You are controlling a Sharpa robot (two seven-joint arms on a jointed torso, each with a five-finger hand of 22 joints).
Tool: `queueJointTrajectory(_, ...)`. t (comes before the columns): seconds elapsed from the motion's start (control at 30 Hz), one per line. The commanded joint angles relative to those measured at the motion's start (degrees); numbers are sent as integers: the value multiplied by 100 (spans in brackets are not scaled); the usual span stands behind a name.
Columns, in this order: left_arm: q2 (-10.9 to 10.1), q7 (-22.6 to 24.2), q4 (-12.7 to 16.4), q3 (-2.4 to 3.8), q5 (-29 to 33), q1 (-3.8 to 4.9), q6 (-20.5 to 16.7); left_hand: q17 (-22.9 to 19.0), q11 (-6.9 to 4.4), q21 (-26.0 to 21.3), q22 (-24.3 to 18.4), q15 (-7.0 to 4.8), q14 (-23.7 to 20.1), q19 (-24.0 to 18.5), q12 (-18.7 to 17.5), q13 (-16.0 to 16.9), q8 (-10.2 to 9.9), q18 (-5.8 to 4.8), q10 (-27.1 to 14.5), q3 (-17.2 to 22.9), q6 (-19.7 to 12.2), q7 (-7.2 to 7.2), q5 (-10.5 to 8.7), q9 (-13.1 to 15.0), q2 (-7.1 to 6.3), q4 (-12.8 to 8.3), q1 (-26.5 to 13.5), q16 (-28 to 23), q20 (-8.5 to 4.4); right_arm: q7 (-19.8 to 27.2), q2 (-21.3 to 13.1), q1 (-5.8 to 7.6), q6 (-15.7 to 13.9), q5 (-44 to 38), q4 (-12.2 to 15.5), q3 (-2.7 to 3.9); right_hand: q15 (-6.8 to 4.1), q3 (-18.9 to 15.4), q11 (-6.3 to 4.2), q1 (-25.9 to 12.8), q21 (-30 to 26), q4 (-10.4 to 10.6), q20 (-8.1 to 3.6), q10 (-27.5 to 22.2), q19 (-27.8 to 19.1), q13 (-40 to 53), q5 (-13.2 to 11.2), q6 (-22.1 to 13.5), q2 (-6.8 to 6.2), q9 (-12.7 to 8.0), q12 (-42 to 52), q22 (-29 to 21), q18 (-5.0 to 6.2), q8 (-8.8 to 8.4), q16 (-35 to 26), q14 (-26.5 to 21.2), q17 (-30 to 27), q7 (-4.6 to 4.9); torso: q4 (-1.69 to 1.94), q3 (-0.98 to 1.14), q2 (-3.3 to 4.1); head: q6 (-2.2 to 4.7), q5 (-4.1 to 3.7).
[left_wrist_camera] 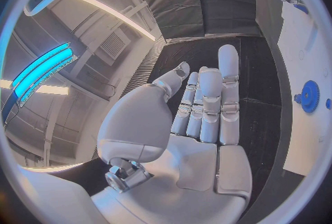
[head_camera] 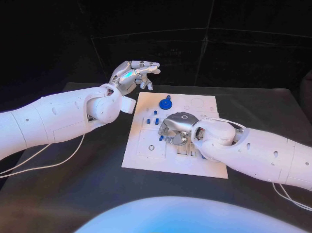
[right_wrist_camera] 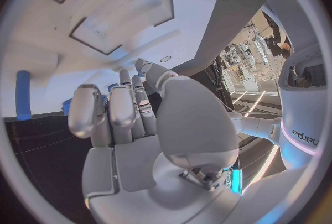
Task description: Assemble the parts on the task board
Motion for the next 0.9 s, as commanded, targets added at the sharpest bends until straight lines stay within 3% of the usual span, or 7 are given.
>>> queueJointTrajectory(0.03,6,8,-2,4,17,9,85,-5,-3,-38,-7,-15,-41,-27,19,1,15,36,-33,-12,-13,34,25,-6,0,-12,77,-21,-2,5,9,9,9,13,33,2,10,-39,-7,-34,25,4,-31,99,30,13,24,-46,7,11,70,25,-5,-8,41,147,16,-12,6,-3,2,1,-2)
queueJointTrajectory(0.7,2,-3,-2,4,17,9,93,-18,-3,-44,-11,-15,-48,-26,23,0,16,36,-39,-13,-15,35,25,-5,8,-17,91,-25,-2,71,51,8,4,102,129,1,-33,-13,-60,18,74,-4,-69,294,79,30,47,-56,49,18,152,80,-21,0,85,158,37,-32,3,-3,-4,1,10)
queueJointTrajectory(0.9,-1,-9,-5,4,17,9,96,-18,-3,-44,-11,-15,-48,-26,23,0,16,36,-39,-13,-15,35,25,-5,8,-17,91,-25,-2,-67,-6,8,-169,-7,82,2,-12,-12,-20,16,35,-13,-69,145,41,-9,75,-105,5,13,59,33,-11,-14,57,145,-17,-10,1,-1,-2,1,3)
